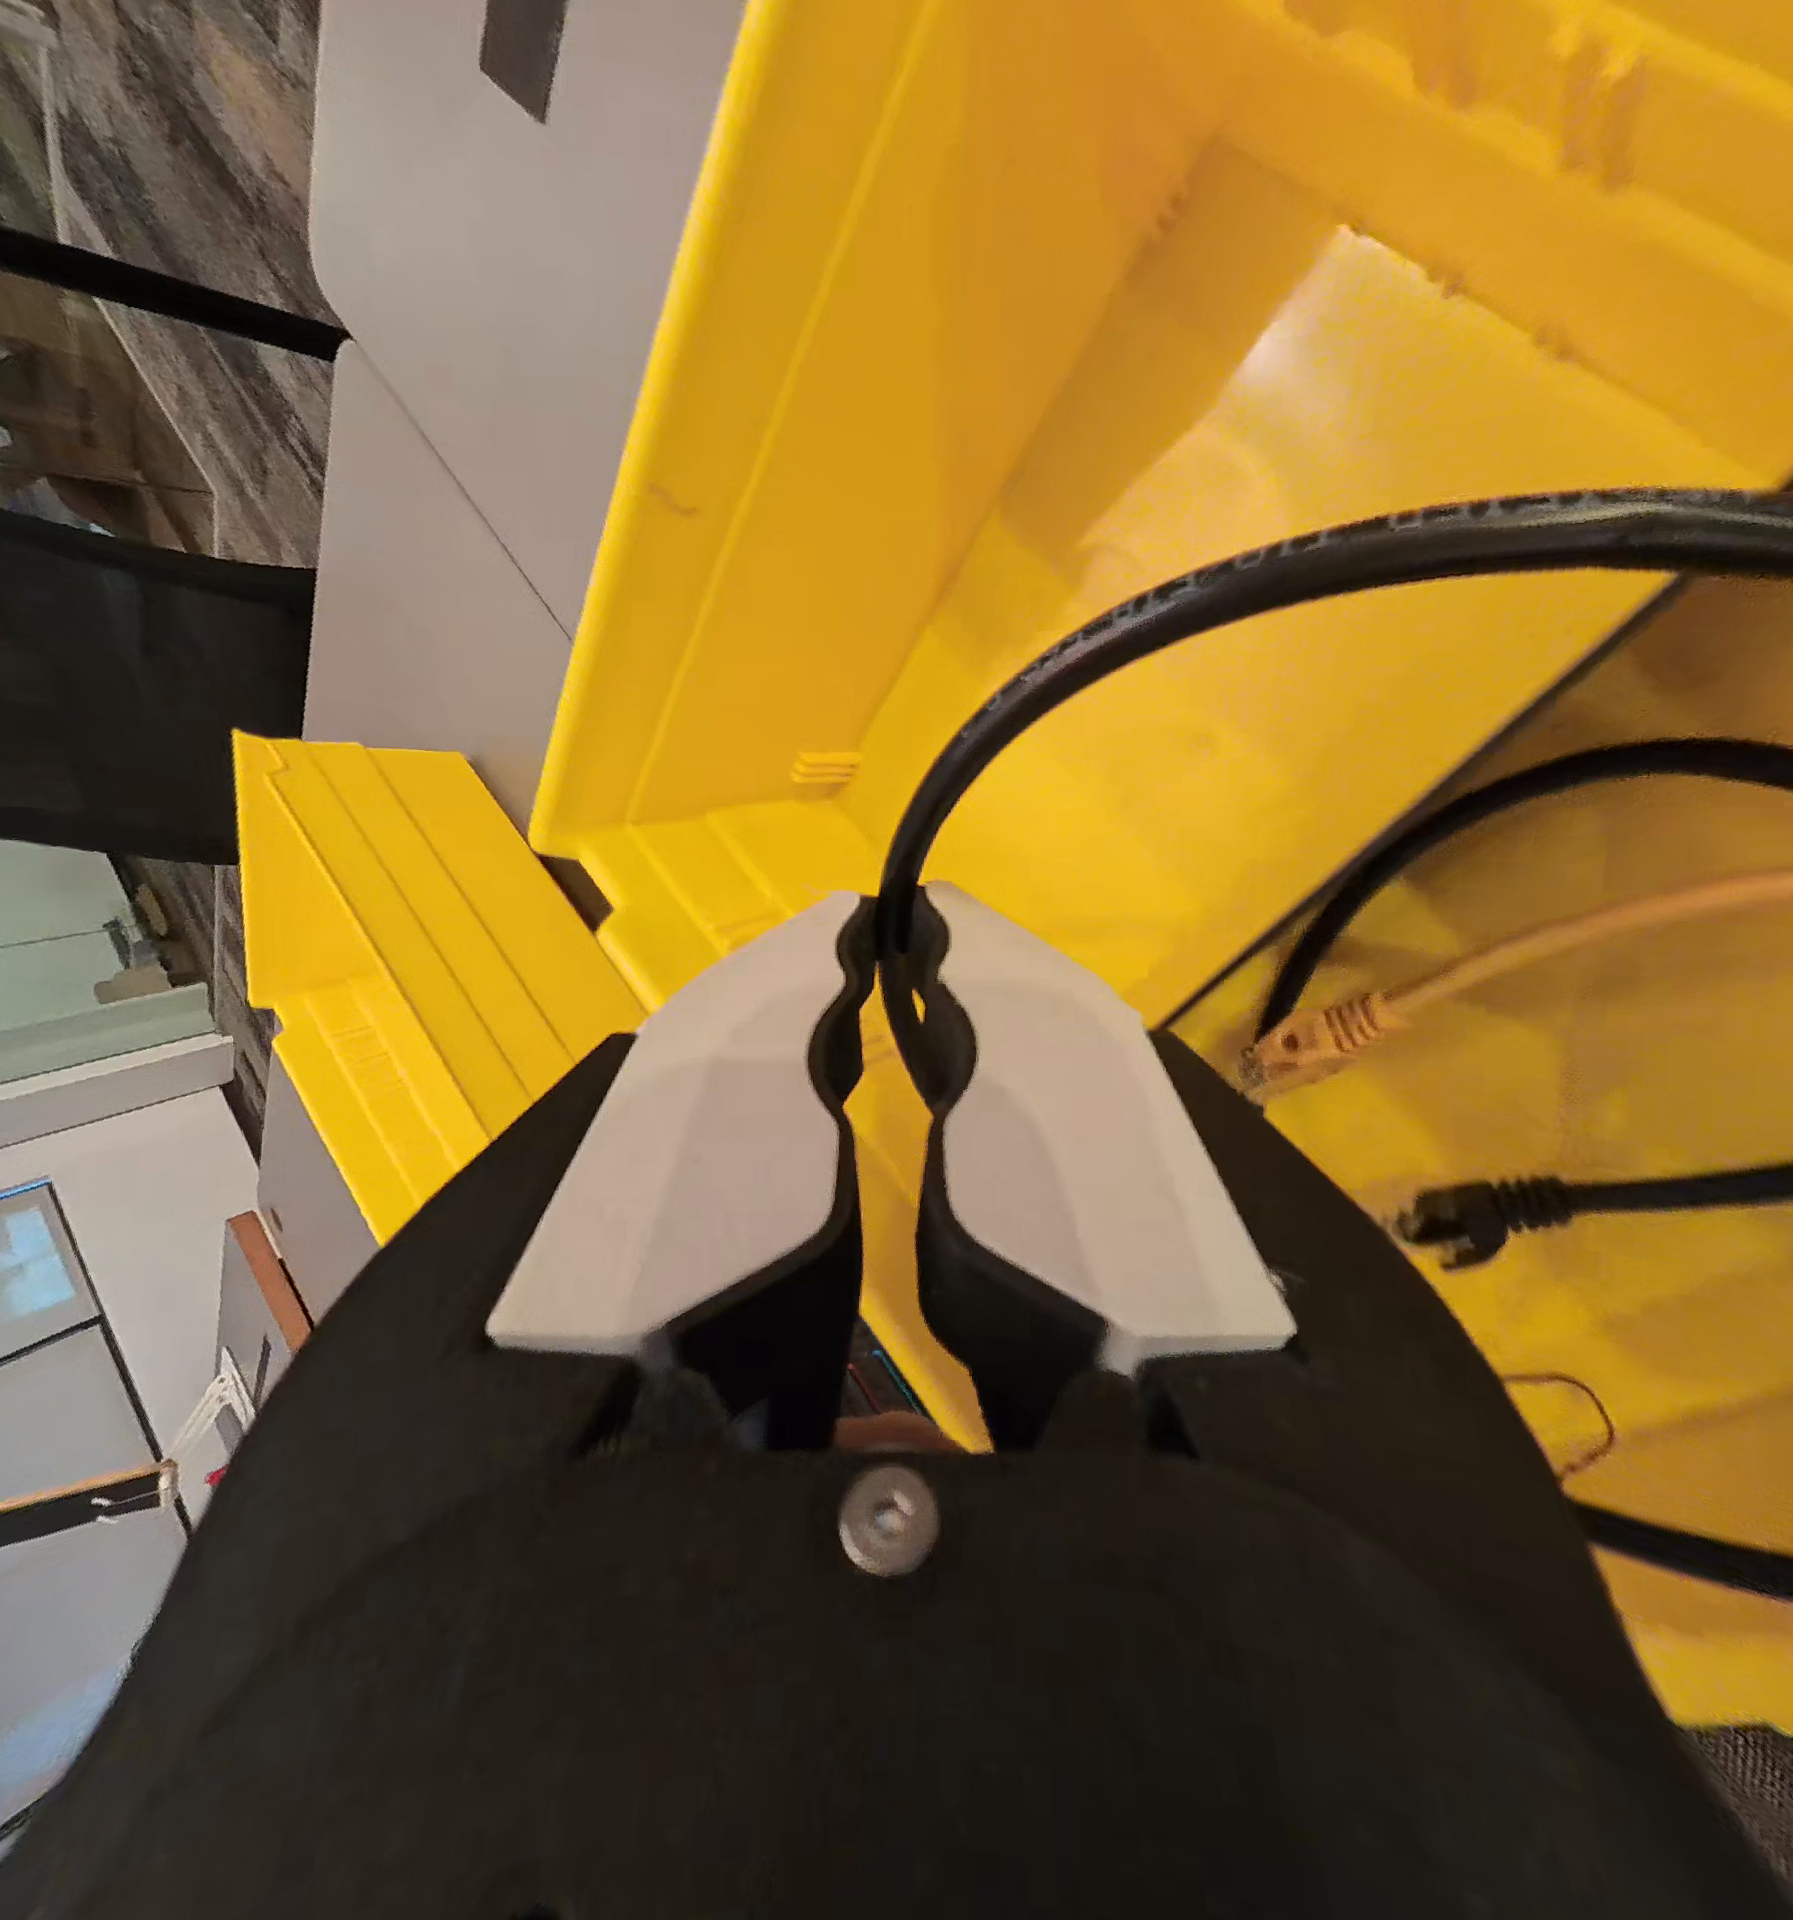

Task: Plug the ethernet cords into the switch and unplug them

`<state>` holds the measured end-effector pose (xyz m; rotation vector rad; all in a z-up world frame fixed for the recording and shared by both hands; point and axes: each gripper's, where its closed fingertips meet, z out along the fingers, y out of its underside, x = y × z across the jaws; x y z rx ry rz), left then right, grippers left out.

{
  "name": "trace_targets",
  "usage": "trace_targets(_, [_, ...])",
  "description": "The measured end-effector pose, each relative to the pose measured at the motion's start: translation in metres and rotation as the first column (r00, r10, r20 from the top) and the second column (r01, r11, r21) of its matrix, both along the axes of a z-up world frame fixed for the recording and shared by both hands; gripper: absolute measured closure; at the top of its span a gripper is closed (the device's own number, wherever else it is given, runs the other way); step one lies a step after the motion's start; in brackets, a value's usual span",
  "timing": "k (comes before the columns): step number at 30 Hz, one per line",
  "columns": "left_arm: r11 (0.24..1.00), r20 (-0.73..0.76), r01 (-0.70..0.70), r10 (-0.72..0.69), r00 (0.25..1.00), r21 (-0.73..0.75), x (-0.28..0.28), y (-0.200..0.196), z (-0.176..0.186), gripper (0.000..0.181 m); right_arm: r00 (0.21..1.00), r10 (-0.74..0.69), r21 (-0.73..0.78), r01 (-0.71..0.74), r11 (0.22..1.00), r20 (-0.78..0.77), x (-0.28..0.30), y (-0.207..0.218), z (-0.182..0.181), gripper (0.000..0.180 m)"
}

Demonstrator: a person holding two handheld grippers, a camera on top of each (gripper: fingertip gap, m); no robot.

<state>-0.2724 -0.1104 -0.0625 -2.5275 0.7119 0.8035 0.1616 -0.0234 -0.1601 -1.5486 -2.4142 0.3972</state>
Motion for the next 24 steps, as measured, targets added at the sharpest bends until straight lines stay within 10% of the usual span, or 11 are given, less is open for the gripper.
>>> trace_targets(24, [0.939, 0.05, -0.121, 0.111, 0.993, 0.322, -0.017, -0.01, 0.074, 0.176, 1.0, 0.003, 0.0, -0.003, 1.0, 0.013, 0.0, 0.0, 0.0, 0.107])
